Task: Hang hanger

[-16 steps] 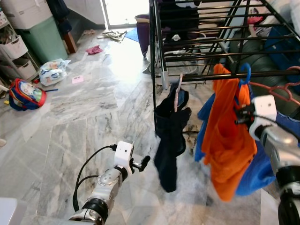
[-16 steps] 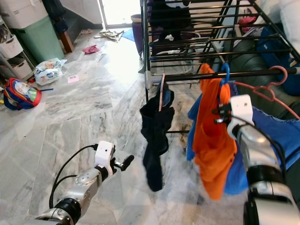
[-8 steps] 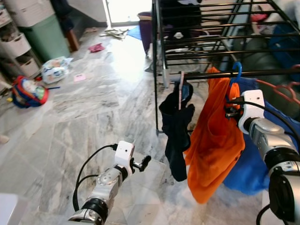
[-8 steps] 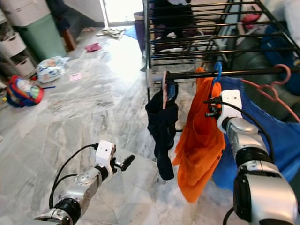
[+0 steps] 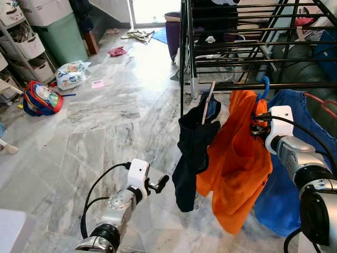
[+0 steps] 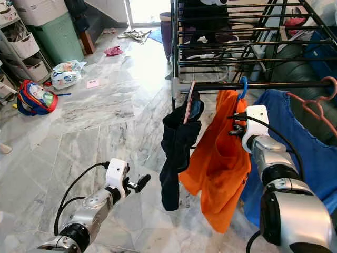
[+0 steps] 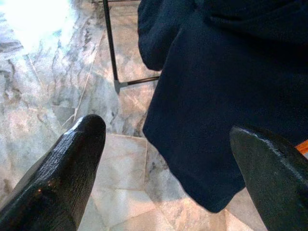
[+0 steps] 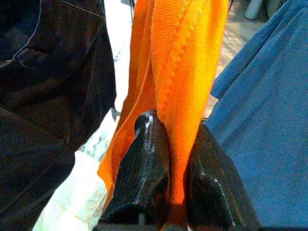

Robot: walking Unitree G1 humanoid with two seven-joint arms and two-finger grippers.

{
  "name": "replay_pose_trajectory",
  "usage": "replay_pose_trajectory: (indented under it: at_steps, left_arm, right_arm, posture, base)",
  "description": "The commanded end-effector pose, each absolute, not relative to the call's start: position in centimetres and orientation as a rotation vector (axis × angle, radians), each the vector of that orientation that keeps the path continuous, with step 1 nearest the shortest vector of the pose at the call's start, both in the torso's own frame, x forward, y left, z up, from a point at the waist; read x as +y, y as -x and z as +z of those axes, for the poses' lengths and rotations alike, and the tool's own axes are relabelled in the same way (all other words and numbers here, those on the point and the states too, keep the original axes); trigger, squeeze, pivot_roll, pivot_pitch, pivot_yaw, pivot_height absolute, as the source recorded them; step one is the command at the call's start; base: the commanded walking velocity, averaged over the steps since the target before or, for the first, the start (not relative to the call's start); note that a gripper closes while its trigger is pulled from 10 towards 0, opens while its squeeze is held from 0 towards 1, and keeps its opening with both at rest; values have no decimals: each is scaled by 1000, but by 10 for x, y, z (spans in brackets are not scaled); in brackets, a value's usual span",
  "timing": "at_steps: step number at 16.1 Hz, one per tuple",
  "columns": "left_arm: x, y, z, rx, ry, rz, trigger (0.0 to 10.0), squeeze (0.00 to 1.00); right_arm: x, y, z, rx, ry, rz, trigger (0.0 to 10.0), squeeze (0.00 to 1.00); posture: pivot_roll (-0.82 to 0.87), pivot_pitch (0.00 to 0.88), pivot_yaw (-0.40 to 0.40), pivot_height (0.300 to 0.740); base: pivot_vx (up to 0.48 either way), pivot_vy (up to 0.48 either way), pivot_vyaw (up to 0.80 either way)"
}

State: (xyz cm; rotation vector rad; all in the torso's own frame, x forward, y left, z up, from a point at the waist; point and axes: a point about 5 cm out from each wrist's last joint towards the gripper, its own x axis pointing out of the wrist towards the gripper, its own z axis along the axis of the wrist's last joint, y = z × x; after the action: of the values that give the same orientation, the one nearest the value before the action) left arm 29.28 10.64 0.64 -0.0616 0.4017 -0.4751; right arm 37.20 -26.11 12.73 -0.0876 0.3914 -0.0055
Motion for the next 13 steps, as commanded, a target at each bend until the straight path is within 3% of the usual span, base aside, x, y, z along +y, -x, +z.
replay_pose_trajectory:
  at_steps: [1, 5, 7, 13]
  left_arm:
    - [109, -293, 7, 394, 65, -475, 10000, 0]
    - [106, -294, 11, 376, 99, -498, 10000, 0]
    - [97, -304, 31, 266, 207, -591, 10000, 0]
    - [85, -308, 58, 176, 332, -760, 10000, 0]
  right_arm:
    - [-265, -373, 130, 379, 77, -32, 10000, 0]
    - [-274, -366, 124, 380, 74, -63, 10000, 0]
    - [-278, -364, 123, 381, 75, -71, 10000, 0]
    - [-282, -362, 121, 386, 80, -73, 10000, 0]
  posture:
    - [-14, 86, 62, 740]
    - [-31, 87, 67, 740]
    - [-34, 86, 69, 740]
    - [-37, 82, 64, 740]
  base:
    - [0, 0, 0]
    - [0, 0, 0]
    - [0, 0, 0]
    - [0, 0, 0]
